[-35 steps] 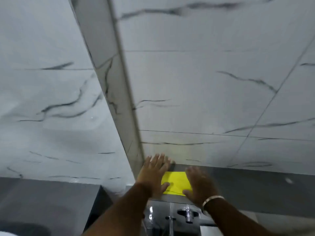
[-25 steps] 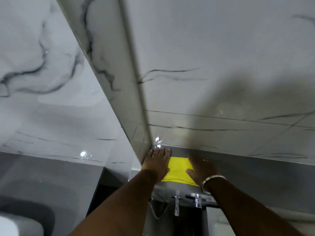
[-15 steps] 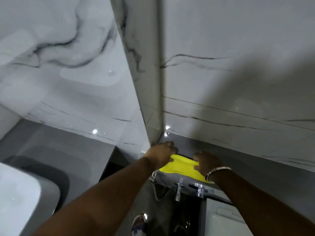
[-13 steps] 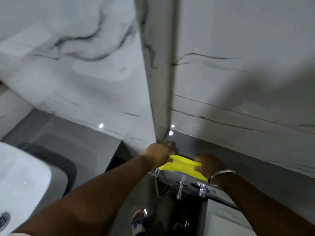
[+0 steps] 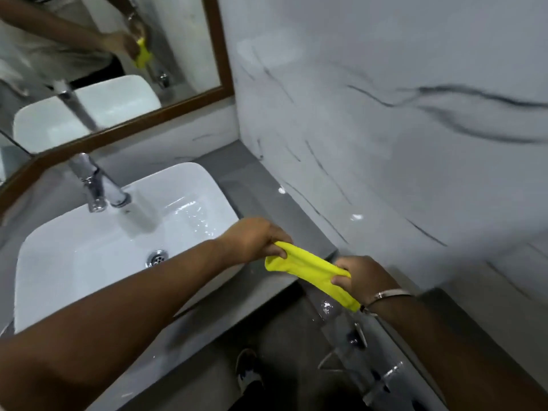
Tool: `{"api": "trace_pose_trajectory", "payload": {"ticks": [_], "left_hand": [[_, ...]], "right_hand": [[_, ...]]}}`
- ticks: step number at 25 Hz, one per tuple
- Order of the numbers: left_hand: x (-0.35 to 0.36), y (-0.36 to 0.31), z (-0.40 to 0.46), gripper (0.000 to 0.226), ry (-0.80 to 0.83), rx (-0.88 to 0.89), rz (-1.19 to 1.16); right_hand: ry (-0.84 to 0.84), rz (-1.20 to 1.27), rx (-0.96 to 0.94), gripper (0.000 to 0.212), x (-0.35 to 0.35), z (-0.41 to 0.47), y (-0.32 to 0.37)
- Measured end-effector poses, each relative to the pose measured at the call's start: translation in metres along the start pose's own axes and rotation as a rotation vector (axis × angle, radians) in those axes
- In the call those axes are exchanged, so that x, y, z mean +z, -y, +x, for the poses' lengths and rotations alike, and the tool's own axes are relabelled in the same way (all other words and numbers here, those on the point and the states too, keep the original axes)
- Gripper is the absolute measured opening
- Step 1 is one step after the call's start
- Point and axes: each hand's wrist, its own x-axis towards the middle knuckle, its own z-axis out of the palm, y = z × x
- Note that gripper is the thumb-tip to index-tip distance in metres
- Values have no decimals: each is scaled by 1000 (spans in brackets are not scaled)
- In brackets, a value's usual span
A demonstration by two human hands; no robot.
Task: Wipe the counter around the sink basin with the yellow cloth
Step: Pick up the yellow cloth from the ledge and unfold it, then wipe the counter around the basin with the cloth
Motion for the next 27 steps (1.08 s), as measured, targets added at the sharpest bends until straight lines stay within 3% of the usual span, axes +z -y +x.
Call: {"api": "trace_pose_trajectory", "payload": {"ticks": [4,9,11,17,20,21,25,27], "left_hand": [[-30,80,9,30,-116,-112,-177],[-47,164,61,34,-66,-57,-197],[-49,187,79,30,-21,-59,-138],[-43,233,132,30,214,-202,-32],[-43,235,131,31,86,-333,1],[-45,235,123,34,17,-361,51],[-41,239,63,65,-317,-355,135],[-30,245,39,88,-342,-374,135]], "right_hand": [[-24,15,22,31,2,76,47],[-146,74,128,22,8,163,68],[-158,100,148,16,10,188,71],[-49,19,181,35,33,259,50],[75,-94,258,18,46,272,36],[111,-189,257,21,51,273,31],[-47,-486,-30,65,72,276,21],[-61,-504,-153,74,80,287,23]]}}
